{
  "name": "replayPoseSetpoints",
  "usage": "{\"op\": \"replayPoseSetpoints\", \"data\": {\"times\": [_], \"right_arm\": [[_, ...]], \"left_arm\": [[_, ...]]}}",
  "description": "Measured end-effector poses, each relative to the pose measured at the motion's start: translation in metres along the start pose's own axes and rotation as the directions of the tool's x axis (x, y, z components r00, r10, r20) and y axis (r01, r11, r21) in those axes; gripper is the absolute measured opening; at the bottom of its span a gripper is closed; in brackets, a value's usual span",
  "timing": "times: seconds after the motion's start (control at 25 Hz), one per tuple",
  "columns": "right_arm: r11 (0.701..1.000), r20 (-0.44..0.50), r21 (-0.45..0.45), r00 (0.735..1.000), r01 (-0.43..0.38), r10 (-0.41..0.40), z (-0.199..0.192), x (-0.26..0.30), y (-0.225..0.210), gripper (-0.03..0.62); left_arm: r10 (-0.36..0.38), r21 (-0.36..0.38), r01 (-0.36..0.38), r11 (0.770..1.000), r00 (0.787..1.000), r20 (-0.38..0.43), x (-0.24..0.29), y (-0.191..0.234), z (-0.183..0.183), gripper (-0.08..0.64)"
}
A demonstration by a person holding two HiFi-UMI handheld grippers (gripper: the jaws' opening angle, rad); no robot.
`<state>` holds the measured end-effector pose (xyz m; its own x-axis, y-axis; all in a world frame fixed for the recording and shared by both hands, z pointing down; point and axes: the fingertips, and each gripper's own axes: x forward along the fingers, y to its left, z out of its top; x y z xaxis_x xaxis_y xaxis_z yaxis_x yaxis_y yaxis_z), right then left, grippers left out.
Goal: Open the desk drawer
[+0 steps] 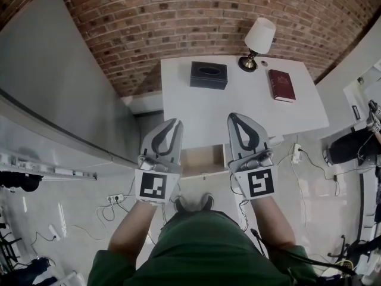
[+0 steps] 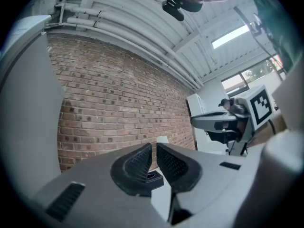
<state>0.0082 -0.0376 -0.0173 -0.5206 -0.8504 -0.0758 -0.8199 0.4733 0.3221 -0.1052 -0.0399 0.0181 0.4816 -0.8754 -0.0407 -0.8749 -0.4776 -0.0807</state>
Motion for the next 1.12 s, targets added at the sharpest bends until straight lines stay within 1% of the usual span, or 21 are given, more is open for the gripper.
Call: {"op": "replayPoseSetpoints", "data": {"times": [0.16, 0.6, 1.12], "right_arm": [[1.0, 0.005, -0.001, 1.0, -0.005, 0.005, 0.001, -0.004, 0.004, 0.0], [1.0, 0.009, -0.007, 1.0, -0.024, 0.024, 0.005, -0.011, 0.007, 0.0], [1.0, 0.006, 0.007, 1.0, -0.027, 0.027, 0.001, -0.015, 0.004, 0.0]], "left_arm": [[0.007, -0.001, -0.007, 1.0, 1.0, -0.007, -0.006, 0.0, -0.004, 0.029], [0.011, 0.0, -0.011, 1.0, 1.0, -0.008, -0.01, -0.004, -0.001, 0.029], [0.011, 0.007, -0.011, 1.0, 1.0, -0.012, -0.009, -0.011, -0.002, 0.029]]}}
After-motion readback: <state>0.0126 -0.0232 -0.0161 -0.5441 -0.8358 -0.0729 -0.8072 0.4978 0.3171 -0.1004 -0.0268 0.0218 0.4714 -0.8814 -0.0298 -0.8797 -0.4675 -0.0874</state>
